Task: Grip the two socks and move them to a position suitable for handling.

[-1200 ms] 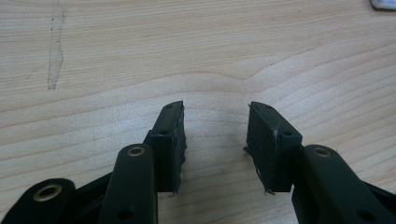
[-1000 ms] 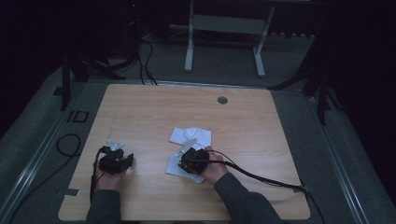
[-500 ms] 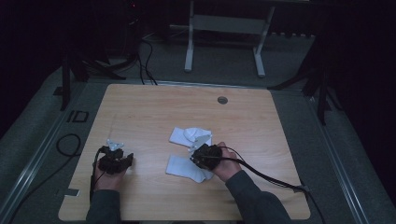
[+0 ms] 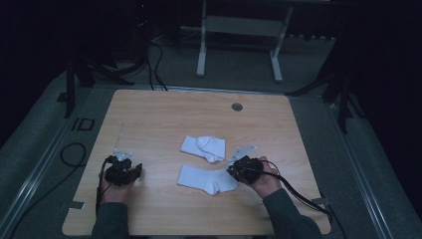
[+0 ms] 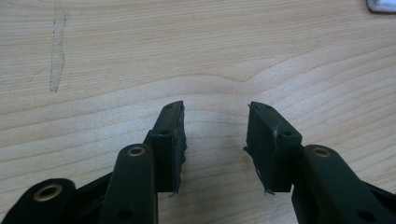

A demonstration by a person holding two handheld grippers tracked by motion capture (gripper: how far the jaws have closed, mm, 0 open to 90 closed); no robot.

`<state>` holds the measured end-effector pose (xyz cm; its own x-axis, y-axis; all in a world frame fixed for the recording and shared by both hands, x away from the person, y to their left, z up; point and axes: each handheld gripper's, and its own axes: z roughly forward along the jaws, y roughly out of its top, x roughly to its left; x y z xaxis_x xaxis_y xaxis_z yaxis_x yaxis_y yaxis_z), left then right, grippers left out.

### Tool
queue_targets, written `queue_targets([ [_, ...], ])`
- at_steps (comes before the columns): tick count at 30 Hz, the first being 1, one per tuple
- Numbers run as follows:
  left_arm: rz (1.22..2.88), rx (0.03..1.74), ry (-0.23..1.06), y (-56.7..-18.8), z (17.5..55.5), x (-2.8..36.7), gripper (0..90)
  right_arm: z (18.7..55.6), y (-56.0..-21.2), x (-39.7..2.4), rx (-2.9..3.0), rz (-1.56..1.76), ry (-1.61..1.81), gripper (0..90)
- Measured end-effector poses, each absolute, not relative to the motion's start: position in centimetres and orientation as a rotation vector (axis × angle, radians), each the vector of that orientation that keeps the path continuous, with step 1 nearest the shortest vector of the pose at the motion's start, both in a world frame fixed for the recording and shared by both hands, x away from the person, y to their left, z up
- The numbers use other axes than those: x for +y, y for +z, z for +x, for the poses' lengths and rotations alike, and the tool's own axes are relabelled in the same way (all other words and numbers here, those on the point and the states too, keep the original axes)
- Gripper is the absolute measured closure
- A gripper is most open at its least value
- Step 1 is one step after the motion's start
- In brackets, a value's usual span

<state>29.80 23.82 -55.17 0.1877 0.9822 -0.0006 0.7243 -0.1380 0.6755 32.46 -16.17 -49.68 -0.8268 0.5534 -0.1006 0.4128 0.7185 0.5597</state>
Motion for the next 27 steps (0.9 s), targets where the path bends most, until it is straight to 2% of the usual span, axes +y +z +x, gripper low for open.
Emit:
queue_targets([
  [3,1.930,1.593,0.618,-55.2,29.8,23.8,56.8,32.6,-50.0,-17.9,2.642,0.817,0.756,80.9],
  [7,1.929,1.595,0.618,-55.2,29.8,23.8,56.8,32.7,-50.1,-19.9,2.582,0.892,0.723,70.5],
  [11,1.931,1.596,0.616,-55.2,29.9,23.7,56.8,32.8,-49.5,-21.3,2.528,0.934,0.730,68.4],
  [17,1.931,1.593,0.616,-55.2,29.8,23.7,56.8,32.8,-49.9,-21.7,2.548,0.922,0.697,77.6],
  [19,1.932,1.592,0.614,-55.2,29.8,23.7,56.8,33.0,-51.2,-21.5,2.580,0.911,0.630,82.2],
  [27,1.932,1.593,0.616,-55.2,29.8,23.7,56.8,32.6,-53.4,-21.2,2.631,0.903,0.540,87.8],
])
